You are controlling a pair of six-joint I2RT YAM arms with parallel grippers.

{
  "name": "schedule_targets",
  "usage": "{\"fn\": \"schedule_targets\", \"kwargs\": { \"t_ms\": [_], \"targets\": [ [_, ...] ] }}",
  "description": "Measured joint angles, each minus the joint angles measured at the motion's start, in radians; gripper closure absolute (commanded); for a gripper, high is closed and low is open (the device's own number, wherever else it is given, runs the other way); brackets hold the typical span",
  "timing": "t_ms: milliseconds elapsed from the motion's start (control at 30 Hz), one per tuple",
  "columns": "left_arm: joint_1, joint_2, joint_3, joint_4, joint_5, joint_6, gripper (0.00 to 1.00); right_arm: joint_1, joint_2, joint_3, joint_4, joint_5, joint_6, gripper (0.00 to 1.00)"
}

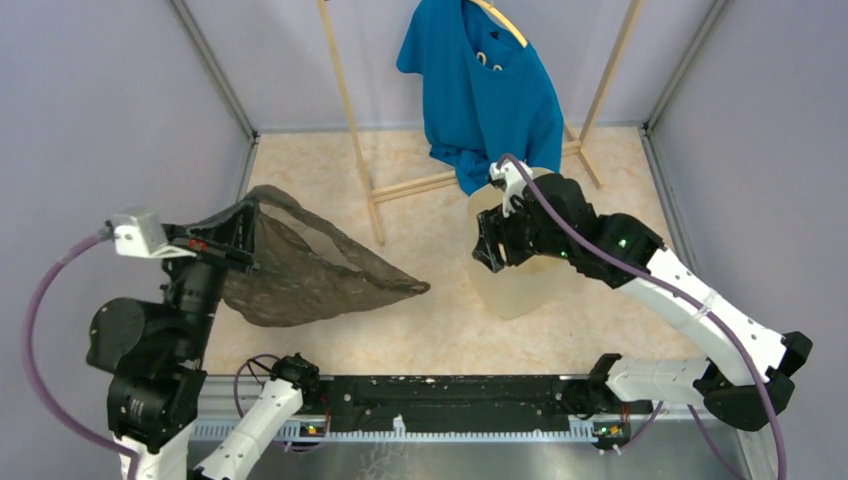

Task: Put the trash bags into the trash bin

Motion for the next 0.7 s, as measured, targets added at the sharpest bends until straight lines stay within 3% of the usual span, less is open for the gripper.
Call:
{"fn": "schedule_targets", "kwargs": {
  "t_ms": [200, 400, 700],
  "targets": [
    [0.0, 0.029, 0.105, 0.109, 0.009, 0.019, 1.0, 0.002, 0.012, 0.136, 0.037, -0.049, -0.039, 0.15],
    [0.0, 0.08, 0.147, 0.197, 0.021, 0.029, 1.0, 0.097, 0.044, 0.143, 0.222, -0.193, -0.046, 0.03],
    [0.0, 0.127, 0.154, 0.23, 0.038, 0.025, 1.0, 0.237, 0.23, -0.029, 0.662, -0.38, 0.003, 0.01]
  ]
}}
